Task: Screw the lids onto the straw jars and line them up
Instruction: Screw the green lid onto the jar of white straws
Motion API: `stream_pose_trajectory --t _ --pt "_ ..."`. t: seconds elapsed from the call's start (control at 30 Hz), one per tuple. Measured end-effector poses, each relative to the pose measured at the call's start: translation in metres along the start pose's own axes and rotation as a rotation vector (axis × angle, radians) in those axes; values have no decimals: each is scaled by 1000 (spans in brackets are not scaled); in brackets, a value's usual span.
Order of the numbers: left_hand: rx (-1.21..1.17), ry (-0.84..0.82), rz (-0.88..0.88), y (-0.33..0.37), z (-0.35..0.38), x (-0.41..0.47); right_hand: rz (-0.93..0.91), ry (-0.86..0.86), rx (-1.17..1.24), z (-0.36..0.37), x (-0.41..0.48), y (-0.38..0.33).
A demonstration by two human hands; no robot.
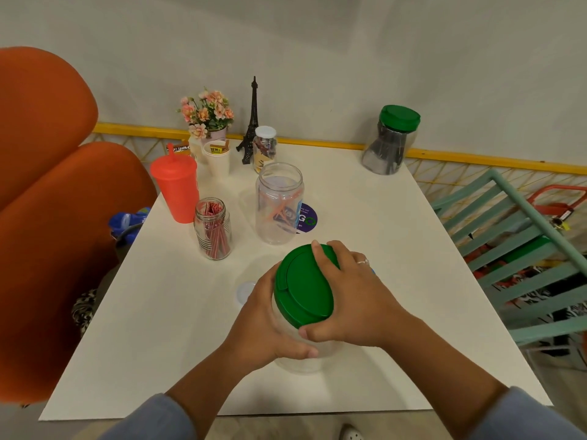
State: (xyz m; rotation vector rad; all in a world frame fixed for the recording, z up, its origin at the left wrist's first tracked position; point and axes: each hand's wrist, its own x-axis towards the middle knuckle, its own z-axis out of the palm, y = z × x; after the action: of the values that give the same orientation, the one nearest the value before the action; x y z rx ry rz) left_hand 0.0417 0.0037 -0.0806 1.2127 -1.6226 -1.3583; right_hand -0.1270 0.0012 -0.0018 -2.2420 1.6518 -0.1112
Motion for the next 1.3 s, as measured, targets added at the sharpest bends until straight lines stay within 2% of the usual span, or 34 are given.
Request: stream_pose_trajectory --t 0.23,0.4,0.53,0.67,0.77,0.87,1.07,1.2,1.3 --pt "-29 16 3 2 2 -1 223 162 45 16 -4 -22" --pt "-23 9 12 0 1 -1 336 208 68 22 -5 -35" --pt "-47 -5 11 1 1 -2 267 51 -44 11 -5 -26" --pt "11 -5 41 4 0 -2 -11 -158 -158 -11 3 -15" --pt "6 -6 28 3 0 -1 -85 -146 -233 -13 9 -15" --pt "-2 8 9 3 2 -2 -57 -67 -229 -7 9 -17" --pt "-12 50 -30 0 8 -3 200 66 -156 7 9 -35" --pt "-19 43 -34 -2 8 -2 313 44 -152 11 12 -45" --pt "-57 21 -42 0 7 -3 265 -71 -173 -1 12 -39"
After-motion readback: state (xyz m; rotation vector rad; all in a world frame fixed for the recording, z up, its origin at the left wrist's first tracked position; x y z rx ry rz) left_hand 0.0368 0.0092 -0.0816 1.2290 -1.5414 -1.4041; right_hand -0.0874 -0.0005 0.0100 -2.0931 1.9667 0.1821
